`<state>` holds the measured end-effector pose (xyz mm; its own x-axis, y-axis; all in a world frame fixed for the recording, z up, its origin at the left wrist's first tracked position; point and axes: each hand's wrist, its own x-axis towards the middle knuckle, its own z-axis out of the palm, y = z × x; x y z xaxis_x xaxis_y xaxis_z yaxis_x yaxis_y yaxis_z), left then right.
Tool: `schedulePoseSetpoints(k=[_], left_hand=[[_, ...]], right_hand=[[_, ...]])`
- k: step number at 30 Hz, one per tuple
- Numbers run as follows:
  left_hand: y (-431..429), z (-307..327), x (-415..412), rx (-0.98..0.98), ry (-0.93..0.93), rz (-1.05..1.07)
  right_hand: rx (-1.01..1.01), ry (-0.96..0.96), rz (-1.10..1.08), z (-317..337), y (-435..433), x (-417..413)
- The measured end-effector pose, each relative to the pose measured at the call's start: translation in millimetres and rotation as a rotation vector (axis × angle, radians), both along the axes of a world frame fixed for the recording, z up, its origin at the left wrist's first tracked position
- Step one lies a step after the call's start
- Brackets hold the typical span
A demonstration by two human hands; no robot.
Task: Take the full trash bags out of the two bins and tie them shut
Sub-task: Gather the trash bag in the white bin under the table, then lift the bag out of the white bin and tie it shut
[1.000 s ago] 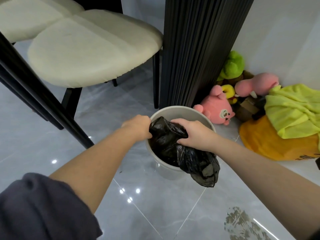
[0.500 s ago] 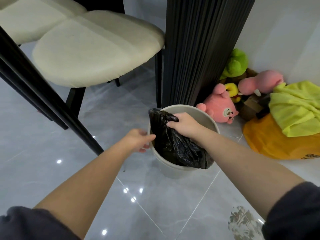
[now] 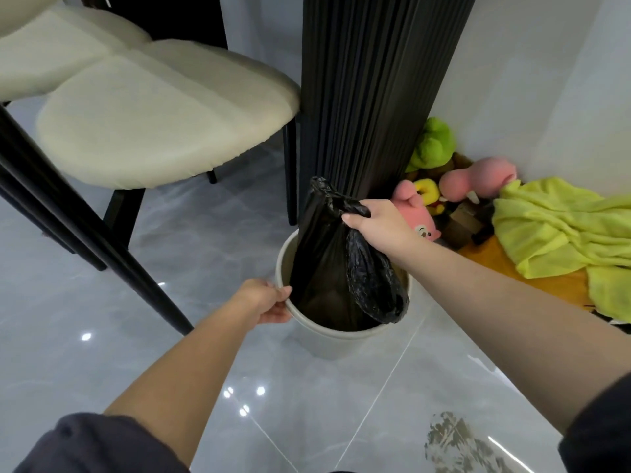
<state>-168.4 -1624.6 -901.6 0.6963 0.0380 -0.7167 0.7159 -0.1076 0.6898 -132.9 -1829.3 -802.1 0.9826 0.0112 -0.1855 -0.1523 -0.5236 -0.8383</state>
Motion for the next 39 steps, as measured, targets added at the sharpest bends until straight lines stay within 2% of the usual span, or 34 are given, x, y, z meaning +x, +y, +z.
schedulePoseSetpoints(k=[5, 8, 14, 16, 21, 23, 27, 29, 36, 39], left_hand=[[-4.9, -2.7, 6.7, -0.001, 0.005, -0.018], [-5.9, -3.9, 9.0, -0.001, 0.006, -0.021], [-18.4, -1.3, 8.2, 0.044, -0.084, 0.097], [-23.4, 1.6, 4.3, 0.046, -0.106, 0.110], [-13.4, 31.7, -8.2, 0.061, -0.125, -0.047], [-0.3, 54.4, -9.3, 0.163, -0.262, -0.126], [27.4, 113.5, -26.0, 0.553, -0.681, -0.373], [38.3, 139.1, -35.8, 0.625, -0.793, -0.424], [82.0, 183.9, -81.0, 0.695, -0.758, -0.438], [94.1, 186.2, -101.6, 0.633, -0.731, -0.415]], right_hand=[[0.182, -0.130, -0.050, 32.3, -4.2, 6.4], [0.322, -0.144, -0.075, 48.3, -4.7, 18.4], [0.485, -0.188, -0.070, 86.7, 3.4, 34.7], [0.492, -0.209, -0.065, 100.0, 10.0, 36.3], [0.455, -0.233, -0.005, 123.7, 31.2, 29.5], [0.453, -0.244, 0.011, 138.4, 39.6, 25.5], [0.454, -0.283, 0.038, 167.1, 59.5, 21.1], [0.462, -0.289, 0.066, 174.6, 70.2, 19.4], [0.424, -0.225, 0.171, 170.4, 126.4, -2.3], [0.494, -0.191, 0.186, 161.9, 152.6, -18.8]])
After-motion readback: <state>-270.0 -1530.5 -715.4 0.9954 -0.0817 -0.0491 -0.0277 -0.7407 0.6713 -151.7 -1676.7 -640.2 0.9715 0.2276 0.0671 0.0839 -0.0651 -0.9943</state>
